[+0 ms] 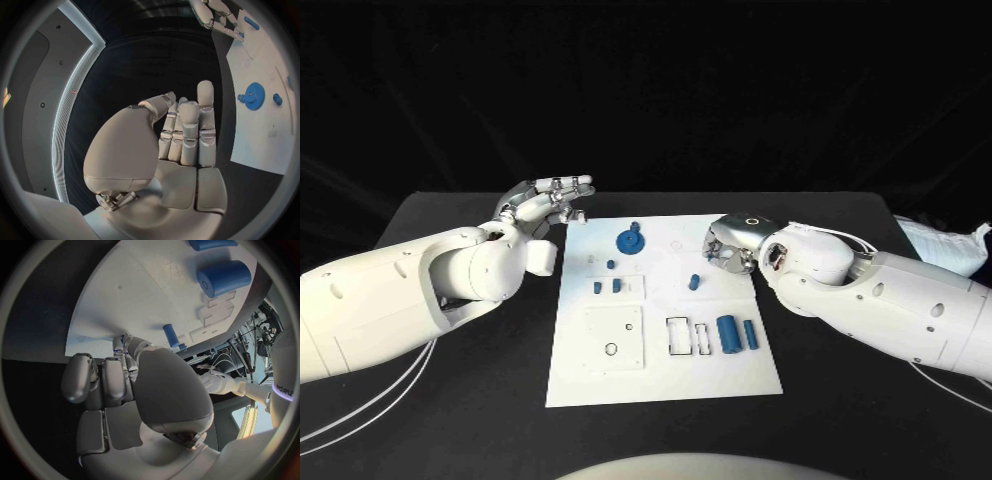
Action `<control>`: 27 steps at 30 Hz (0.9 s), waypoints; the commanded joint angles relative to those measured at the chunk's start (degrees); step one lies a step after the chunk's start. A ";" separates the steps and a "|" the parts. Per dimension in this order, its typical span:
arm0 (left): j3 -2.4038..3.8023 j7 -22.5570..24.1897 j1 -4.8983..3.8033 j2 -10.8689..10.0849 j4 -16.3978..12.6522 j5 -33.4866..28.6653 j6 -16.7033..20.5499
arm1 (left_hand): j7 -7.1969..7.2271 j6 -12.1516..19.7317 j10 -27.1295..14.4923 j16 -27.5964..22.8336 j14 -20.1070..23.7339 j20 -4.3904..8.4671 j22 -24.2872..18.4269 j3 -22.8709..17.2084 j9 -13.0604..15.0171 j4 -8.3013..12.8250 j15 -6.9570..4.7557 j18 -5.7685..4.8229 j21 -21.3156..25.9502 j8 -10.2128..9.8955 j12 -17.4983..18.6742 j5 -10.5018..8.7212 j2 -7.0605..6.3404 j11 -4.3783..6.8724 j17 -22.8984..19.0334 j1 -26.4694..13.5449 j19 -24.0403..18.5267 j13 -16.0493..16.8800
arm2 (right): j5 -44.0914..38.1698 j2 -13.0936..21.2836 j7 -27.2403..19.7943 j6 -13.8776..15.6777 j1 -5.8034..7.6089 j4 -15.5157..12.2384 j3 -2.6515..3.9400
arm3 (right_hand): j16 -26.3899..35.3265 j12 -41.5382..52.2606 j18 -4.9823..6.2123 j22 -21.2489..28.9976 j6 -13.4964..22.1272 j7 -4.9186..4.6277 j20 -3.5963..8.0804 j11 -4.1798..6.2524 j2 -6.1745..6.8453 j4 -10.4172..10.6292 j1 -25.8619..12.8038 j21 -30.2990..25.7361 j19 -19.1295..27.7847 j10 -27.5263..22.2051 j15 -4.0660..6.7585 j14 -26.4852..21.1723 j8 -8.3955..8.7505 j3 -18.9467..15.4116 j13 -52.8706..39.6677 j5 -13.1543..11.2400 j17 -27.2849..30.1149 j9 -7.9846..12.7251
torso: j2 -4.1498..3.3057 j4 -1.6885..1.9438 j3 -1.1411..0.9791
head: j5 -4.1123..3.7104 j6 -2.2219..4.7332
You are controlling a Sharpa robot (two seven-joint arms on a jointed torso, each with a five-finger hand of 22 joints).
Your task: Assemble the parts on the task board
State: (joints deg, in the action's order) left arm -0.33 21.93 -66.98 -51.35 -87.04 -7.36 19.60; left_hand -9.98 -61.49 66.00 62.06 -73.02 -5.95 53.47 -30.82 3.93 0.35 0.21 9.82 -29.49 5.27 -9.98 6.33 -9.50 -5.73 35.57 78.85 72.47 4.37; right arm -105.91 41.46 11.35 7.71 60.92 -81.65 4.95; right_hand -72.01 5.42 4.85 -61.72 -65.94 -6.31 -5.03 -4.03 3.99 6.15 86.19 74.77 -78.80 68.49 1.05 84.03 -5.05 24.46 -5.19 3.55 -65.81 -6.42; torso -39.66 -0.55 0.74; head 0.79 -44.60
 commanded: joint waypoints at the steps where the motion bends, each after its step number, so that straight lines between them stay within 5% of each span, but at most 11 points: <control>1: 0.02 0.37 -0.04 -0.01 -0.18 -0.32 -1.03 | 0.24 0.05 -0.24 -0.38 0.48 0.08 -0.08 0.20 0.03 0.40 0.11 0.65 0.35 0.37 -0.39 -0.12 0.34 0.26 -0.12 0.51 -0.19 0.08 | -2.38 -0.01 0.96 -2.23 -0.60 -0.25 -0.51 | -0.14 -0.18 0.53 -0.16 -0.47 -0.15 0.29 1.12 -0.70 -0.36 -0.10 0.20 -0.29 1.78 0.35 2.30 -0.11 0.38 0.16 -0.34 0.01 -0.17 | 0.03 -0.04 -0.03 | 0.05 -0.13; 8: 0.01 0.18 -0.03 -0.16 -0.08 -0.17 -1.12 | 0.18 0.14 -0.36 -0.44 0.54 0.09 -0.12 0.27 0.01 0.53 0.12 0.64 0.39 0.35 -0.43 -0.12 0.34 0.21 -0.27 0.60 -0.18 0.06 | -3.37 0.59 1.98 2.48 -0.60 -1.47 -0.46 | -0.15 -0.46 0.48 -0.40 -0.56 -0.30 0.31 1.01 -0.63 -0.89 -0.47 0.35 -0.44 2.09 0.34 2.33 0.01 0.89 0.34 -0.46 0.05 -0.29 | 0.07 -0.04 -0.01 | 0.07 -0.16; 13: 0.01 0.02 -0.03 -0.24 -0.01 -0.02 -1.22 | 0.14 0.22 -0.44 -0.45 0.57 0.09 -0.15 0.32 -0.01 0.60 0.14 0.63 0.41 0.32 -0.45 -0.12 0.35 0.18 -0.33 0.63 -0.17 0.05 | -2.66 1.86 2.30 5.07 -0.57 -3.45 0.35 | -0.15 -0.54 0.46 -0.49 -0.63 -0.37 0.31 0.95 -0.51 -1.05 -0.70 0.41 -0.50 2.25 0.32 2.33 0.04 1.03 0.39 -0.50 0.09 -0.35 | 0.14 -0.09 -0.02 | 0.10 -0.11; 20: 0.00 -0.15 -0.02 -0.38 0.04 0.05 -1.29 | 0.06 0.35 -0.60 -0.51 0.65 0.08 -0.19 0.40 -0.03 0.67 0.17 0.62 0.46 0.28 -0.48 -0.12 0.37 0.11 -0.48 0.65 -0.17 0.02 | -0.29 4.85 2.82 5.91 -0.32 -8.22 1.70 | -0.19 -0.69 0.44 -0.59 -0.78 -0.48 0.29 0.85 -0.42 -1.37 -1.00 0.48 -0.57 2.54 0.29 2.34 0.08 1.37 0.49 -0.50 0.08 -0.45 | 0.07 -0.10 0.03 | 0.19 -0.16; 27: -0.01 -0.24 -0.02 -0.32 0.11 0.06 -1.42 | 0.02 0.42 -0.67 -0.56 0.71 0.08 -0.21 0.44 -0.05 0.71 0.20 0.61 0.48 0.26 -0.49 -0.12 0.38 0.08 -0.61 0.65 -0.17 0.01 | 1.36 5.84 2.66 6.43 -0.75 -13.62 2.08 | -0.25 -0.81 0.42 -0.71 -0.82 -0.61 0.27 0.74 -0.41 -1.58 -1.18 0.56 -0.64 2.71 0.25 2.34 0.14 1.65 0.57 -0.49 0.05 -0.51 | 0.01 -0.03 -0.03 | 0.58 -0.13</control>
State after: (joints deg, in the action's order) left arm -0.36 21.62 -66.97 -51.77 -86.89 -7.34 19.34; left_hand -9.98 -61.49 65.71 61.83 -72.83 -5.95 53.33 -30.44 3.94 0.73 0.43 9.81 -29.28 5.27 -10.20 6.33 -9.27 -5.62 35.02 79.07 72.47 4.36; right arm -105.84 47.34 13.68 13.11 60.42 -94.22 7.03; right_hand -72.01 4.81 4.85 -62.35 -66.63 -6.65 -4.83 -4.75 3.47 4.65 85.64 75.01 -79.00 69.40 1.04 84.03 -5.04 25.78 -4.62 2.93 -65.76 -6.81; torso -39.62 -0.67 0.73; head 1.21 -44.74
